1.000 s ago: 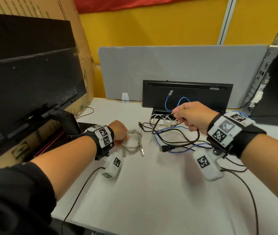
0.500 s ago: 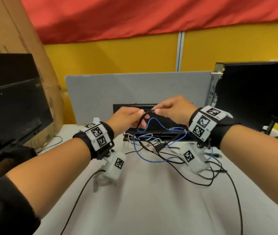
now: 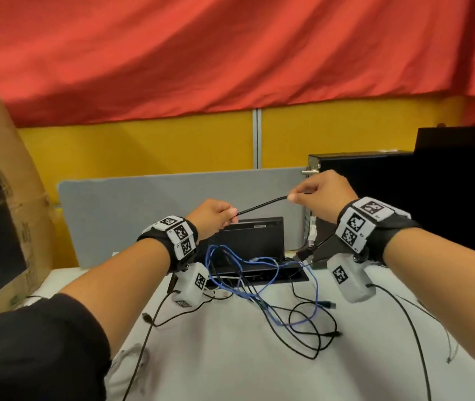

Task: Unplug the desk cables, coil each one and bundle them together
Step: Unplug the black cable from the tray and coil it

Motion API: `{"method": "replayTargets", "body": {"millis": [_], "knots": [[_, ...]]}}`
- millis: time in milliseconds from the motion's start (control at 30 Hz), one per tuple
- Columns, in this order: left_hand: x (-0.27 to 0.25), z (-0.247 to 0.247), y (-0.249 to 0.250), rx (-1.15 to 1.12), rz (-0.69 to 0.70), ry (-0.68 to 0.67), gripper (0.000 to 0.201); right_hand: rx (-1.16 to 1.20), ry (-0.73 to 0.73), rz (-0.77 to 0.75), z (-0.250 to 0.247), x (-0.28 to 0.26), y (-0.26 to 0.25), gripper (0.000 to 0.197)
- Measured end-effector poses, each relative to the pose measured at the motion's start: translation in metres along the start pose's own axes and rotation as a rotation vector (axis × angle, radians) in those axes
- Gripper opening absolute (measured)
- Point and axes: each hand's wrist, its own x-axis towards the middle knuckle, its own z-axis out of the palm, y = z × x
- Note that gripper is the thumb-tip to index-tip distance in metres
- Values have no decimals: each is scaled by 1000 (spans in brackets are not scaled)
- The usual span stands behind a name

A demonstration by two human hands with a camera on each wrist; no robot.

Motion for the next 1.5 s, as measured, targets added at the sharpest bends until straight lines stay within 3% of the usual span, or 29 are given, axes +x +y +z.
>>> {"method": "replayTargets", "body": {"millis": [133,333,533,633,767,900,1033,1100,1200,1333,1500], "knots": [[9,-8,-18,61,-34,43,35,-54,233,88,-39,6,43,14],[26,-8,-10,124,-21,123,35,-103,308,136,-40,-1,78,16],[30,-18,-18,16,-126,145,33,-137,450,286,-47,-14,116,11],[29,-13,-13,-104,-141,152,30,-139,418,357,-41,-21,128,13],[30,-4,4,-177,-74,161,31,-223,122,455,-21,-26,126,13],[33,8,18,-164,-27,137,29,-329,-87,368,-3,-23,89,38],[35,29,35,-85,32,100,27,-97,0,118,8,-15,31,38],[34,37,44,-79,55,87,27,1,-72,33,17,-13,2,39],[33,40,54,-82,101,63,27,79,-154,45,28,-7,-18,35],[30,31,52,-79,41,-12,26,7,-36,18,19,0,-8,24],[23,12,27,24,-46,34,28,-67,84,69,-5,3,28,19]]}}
